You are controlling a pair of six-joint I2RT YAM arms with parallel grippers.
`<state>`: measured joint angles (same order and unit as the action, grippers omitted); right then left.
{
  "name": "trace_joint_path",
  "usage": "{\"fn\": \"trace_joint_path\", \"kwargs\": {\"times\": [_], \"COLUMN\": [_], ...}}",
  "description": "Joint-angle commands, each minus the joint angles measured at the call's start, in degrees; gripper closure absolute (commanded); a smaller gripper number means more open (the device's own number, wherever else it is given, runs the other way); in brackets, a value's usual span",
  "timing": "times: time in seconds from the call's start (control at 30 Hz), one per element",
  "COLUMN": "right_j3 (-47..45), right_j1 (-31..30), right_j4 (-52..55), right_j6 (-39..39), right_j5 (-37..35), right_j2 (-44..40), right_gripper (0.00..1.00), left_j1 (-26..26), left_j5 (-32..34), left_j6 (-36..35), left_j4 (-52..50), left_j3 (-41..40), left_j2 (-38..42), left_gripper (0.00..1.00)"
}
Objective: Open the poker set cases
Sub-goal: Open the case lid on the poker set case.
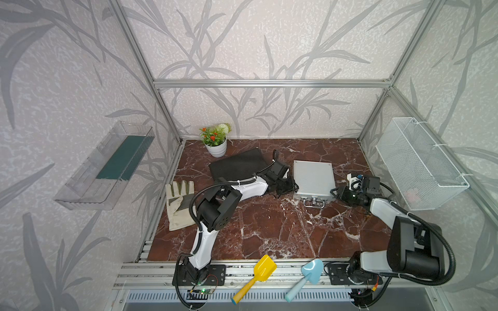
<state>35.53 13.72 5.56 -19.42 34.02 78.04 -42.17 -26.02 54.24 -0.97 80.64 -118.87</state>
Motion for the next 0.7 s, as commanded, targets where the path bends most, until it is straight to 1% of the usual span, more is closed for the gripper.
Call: {"fn": "trace_joint_path", "kwargs": {"times": [0.0,0.1,0.2,0.43,0.67], "right_j3": [-0.5,-0.2,0.0,2.5,5.9], "right_j1": [-1.3,-1.3,-1.3,-1.3,-1.3], "right_j4": [0.4,-0.9,-3.3,-6.3,-9.8], "right_j6": [-3.9,-7.1,-10.3,-14.6,-20.4], "right_j5": [11.3,13.6,15.3,16.1,16.2], "right_j2": [-5.5,-8.2,-8.8,-9.0,-9.7], "right_gripper": [0.6,0.6,0.6,0.6,0.6], "left_j1": [-1.6,-1.7,-1.7,-1.3,-0.9], "left_j5": [-3.8,-4.4,-5.5,-6.5,-7.7], "left_j6": [0.2,-0.4,-0.3,0.3,1.7], "left_j4": [1.9,1.5,2.0,2.4,2.7], "left_j3": [2.1,3.1,4.1,6.8,11.6], "left_j2": [4.2,5.0,4.8,5.0,4.4], "left_gripper": [0.75,0.75,0.75,0.72,0.7]}}
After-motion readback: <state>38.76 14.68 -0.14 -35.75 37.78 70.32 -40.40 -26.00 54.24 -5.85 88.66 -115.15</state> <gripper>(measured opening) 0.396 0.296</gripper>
